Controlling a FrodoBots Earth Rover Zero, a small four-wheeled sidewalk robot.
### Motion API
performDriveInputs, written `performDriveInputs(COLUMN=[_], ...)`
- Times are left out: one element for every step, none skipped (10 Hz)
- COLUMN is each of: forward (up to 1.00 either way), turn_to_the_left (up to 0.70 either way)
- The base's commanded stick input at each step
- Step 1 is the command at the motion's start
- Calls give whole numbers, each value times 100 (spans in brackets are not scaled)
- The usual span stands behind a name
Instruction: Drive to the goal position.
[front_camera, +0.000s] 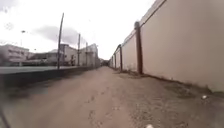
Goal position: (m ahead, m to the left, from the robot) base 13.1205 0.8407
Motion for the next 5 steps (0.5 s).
performDriveInputs(forward=[30, 30, 30, 30, 30], turn_to_the_left=[0, 0, 0, 0, 0])
